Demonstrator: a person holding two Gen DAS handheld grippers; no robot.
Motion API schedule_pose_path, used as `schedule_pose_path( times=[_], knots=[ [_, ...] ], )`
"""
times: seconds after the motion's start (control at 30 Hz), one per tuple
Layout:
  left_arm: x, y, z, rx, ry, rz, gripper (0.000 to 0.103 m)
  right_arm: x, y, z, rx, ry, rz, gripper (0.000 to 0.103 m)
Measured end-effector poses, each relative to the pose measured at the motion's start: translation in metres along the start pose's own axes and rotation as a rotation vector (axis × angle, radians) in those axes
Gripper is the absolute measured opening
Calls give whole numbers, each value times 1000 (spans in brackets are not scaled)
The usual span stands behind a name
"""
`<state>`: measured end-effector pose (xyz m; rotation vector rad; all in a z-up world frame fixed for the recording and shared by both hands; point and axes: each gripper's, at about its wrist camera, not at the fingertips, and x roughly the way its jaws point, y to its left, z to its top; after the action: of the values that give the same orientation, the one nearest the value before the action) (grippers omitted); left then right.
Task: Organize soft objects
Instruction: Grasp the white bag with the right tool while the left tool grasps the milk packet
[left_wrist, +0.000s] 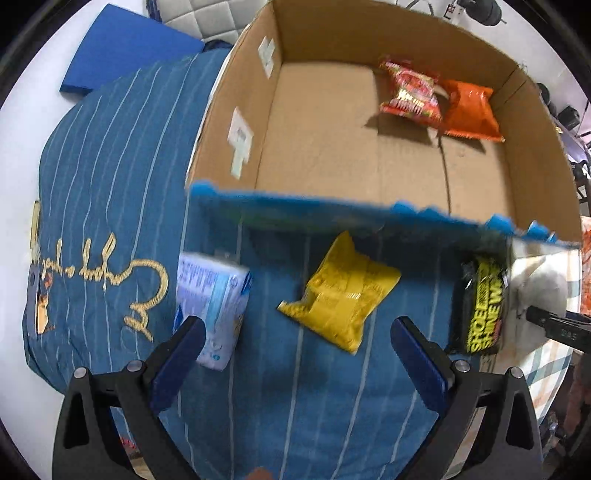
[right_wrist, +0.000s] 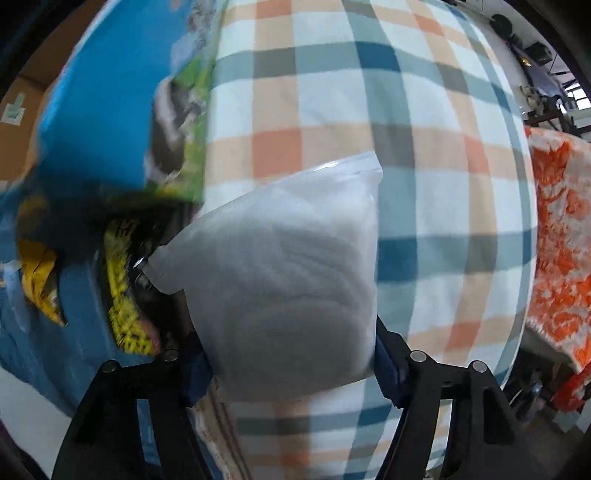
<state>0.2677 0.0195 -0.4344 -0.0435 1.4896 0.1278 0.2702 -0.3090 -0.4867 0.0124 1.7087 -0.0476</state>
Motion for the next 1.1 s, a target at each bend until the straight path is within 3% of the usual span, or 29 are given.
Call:
schedule_pose_path(
  times=[0.2,0.37,0.53,0.73,0.9,1.1],
  knots=[
    [14,26,-15,-24,48,11,103,-14,0,-35,39,-40,32,72],
    [28,73,-9,-83,60,45,103,-32,-2,-56,97,-69,62,72],
    [51,98,8,-82,110,25,103,-52,11,-54,130,-78,111,73],
    [104,99,16,-16,251,-19,103,-59,38,-41,83,-83,113,73],
    [115,109,18,-68,244,-112,103,-62,66,-31,31,-103,92,73],
    [106,136,14,-108,208,-133,103,-64,78,-33,3,-101,96,73]
  ],
)
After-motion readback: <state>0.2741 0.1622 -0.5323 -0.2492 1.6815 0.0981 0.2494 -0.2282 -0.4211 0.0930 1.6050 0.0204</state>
